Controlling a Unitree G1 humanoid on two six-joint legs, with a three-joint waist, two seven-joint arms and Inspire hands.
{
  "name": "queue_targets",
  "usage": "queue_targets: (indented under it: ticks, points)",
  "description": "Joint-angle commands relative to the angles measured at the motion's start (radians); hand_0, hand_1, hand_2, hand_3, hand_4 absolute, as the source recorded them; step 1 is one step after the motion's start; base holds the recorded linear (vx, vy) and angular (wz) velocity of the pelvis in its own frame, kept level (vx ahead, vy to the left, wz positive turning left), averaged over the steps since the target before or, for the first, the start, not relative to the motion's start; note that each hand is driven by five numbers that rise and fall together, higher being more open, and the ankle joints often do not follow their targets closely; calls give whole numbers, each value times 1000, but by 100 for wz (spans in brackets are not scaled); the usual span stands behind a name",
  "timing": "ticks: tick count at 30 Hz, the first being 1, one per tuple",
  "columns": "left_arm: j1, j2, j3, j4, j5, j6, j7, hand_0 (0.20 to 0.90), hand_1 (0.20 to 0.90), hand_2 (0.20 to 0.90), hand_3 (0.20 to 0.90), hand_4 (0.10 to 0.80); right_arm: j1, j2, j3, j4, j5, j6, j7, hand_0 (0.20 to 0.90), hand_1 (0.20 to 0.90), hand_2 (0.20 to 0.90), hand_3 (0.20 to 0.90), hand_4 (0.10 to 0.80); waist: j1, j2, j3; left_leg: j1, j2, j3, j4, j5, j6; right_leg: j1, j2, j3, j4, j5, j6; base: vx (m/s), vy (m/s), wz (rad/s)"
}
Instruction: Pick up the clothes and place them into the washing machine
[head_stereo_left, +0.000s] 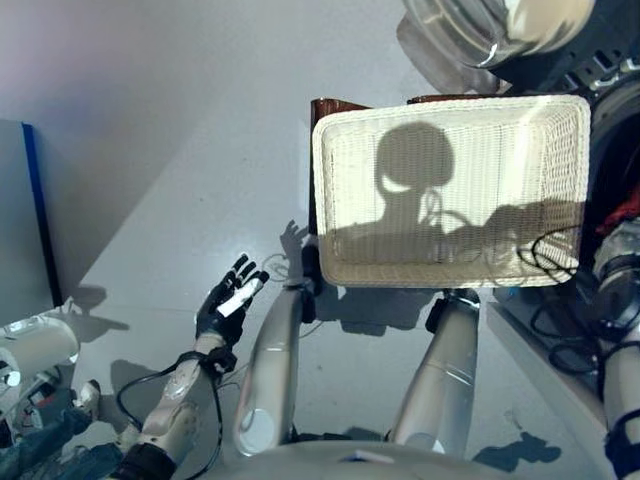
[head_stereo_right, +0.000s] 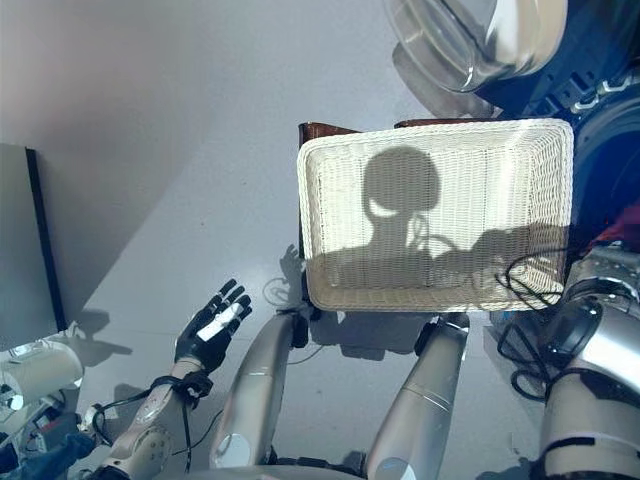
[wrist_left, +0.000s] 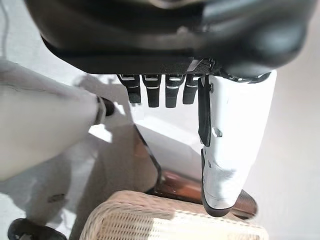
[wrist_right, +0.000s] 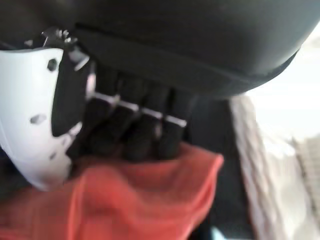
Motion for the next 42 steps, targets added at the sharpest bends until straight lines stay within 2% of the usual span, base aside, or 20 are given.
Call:
queue_targets:
  ticks: [1, 8, 13, 17, 21, 23, 24, 25, 28, 30, 32, 34, 38, 39, 42]
  points:
    - [131, 43, 18, -72, -30, -11, 10, 900, 900, 900, 900, 800, 13, -104, 74, -54, 54, -109, -55, 200, 200, 200, 200, 300, 3, 66, -93, 42, 100, -87, -6, -30, -123, -58, -11, 62, 104, -78, -16, 0, 17, -5]
    - [164, 50, 36, -83, -38, -20, 10, 900, 900, 900, 900, 800, -3, -189, 110, -65, 8, -105, -80, 200, 200, 200, 200, 300, 2, 83, -111, 11, 100, -87, 64, -67, -122, -106, -11, 100, 184, -126, -25, 34, 18, 1]
    - [173, 57, 43, -90, -36, -37, 11, 900, 900, 900, 900, 800, -3, -257, 155, -48, -45, -81, -74, 200, 200, 200, 200, 300, -3, 70, -111, -11, 109, -91, 143, -105, -119, -134, 3, 125, 257, -163, -38, 0, -8, -2]
    - [181, 69, 48, -93, -39, -46, 9, 900, 900, 900, 900, 800, -22, -296, 202, -35, -81, -69, -58, 200, 200, 200, 200, 300, -10, 58, -110, -20, 120, -94, 193, -140, -121, -146, 11, 132, 302, -190, -38, 9, -17, -8]
    - [181, 77, 45, -85, -36, -46, 6, 900, 900, 900, 900, 800, -27, -293, 218, -18, -87, -71, -41, 200, 200, 200, 200, 300, -17, 49, -113, -26, 126, -91, 200, -145, -122, -150, 13, 132, 301, -188, -40, 0, 0, 0]
    - [173, 84, 42, -84, -32, -51, 5, 900, 900, 900, 900, 800, -30, -276, 237, -20, -99, -68, -33, 200, 200, 200, 200, 300, -17, 44, -107, -38, 123, -90, 193, -122, -120, -157, 17, 132, 284, -159, -44, -114, 8, -4]
    - [171, 86, 41, -86, -31, -56, 5, 900, 900, 900, 900, 800, -33, -264, 259, -24, -131, -60, -35, 527, 527, 527, 527, 533, -16, 42, -107, -40, 122, -89, 189, -117, -119, -157, 18, 133, 277, -155, -44, 5, 10, -6]
    - [171, 85, 43, -86, -29, -60, 5, 900, 900, 900, 900, 800, -39, -258, 268, -29, -149, -61, -38, 900, 900, 900, 900, 800, -13, 44, -112, -32, 125, -87, 191, -140, -119, -153, 18, 133, 288, -180, -40, 59, 8, -2]
    - [173, 80, 48, -88, -28, -72, 4, 900, 900, 900, 900, 800, -36, -237, 279, -49, -189, -65, -43, 900, 900, 900, 900, 800, -12, 46, -111, -39, 119, -83, 185, -130, -116, -155, 19, 134, 274, -166, -41, 3, 8, -8]
    - [170, 75, 52, -89, -23, -86, 0, 900, 900, 900, 900, 800, -26, -209, 293, -90, -225, -70, -14, 900, 900, 900, 900, 800, -12, 43, -104, -48, 112, -82, 171, -103, -113, -156, 22, 134, 244, -133, -41, -119, 13, -6]
    - [161, 67, 54, -79, -23, -99, -5, 900, 900, 900, 900, 800, -9, -174, 305, -128, -250, -78, 6, 900, 900, 900, 900, 800, -10, 39, -105, -37, 114, -79, 161, -114, -111, -142, 22, 127, 237, -143, -37, -23, 16, -7]
    - [149, 57, 56, -68, -21, -110, -6, 900, 900, 900, 900, 800, 23, -142, 304, -164, -284, -90, 17, 900, 900, 900, 900, 800, -18, 31, -95, -37, 109, -75, 149, -90, -108, -134, 24, 124, 212, -111, -38, -61, 11, -6]
    - [122, 42, 68, -46, -8, -127, -5, 900, 900, 900, 900, 800, 111, -21, 298, -248, -347, -123, 31, 900, 900, 900, 900, 800, -26, 14, -82, -24, 107, -69, 137, -85, -106, -105, 25, 113, 182, -98, -38, -4, -1, -1]
    - [122, 42, 68, -46, -8, -127, -5, 900, 900, 900, 900, 800, 111, -21, 298, -248, -347, -123, 31, 900, 900, 900, 900, 800, -26, 14, -82, -24, 107, -69, 137, -85, -106, -105, 25, 113, 182, -98, -38, -19, 1, -7]
    - [123, 24, 89, -32, -6, -141, -3, 900, 900, 900, 900, 800, 203, 140, 276, -380, -429, -168, -1, 900, 900, 900, 900, 800, -36, 2, -72, -20, 108, -66, 136, -86, -103, -88, 27, 109, 160, -83, -39, -30, 24, -6]
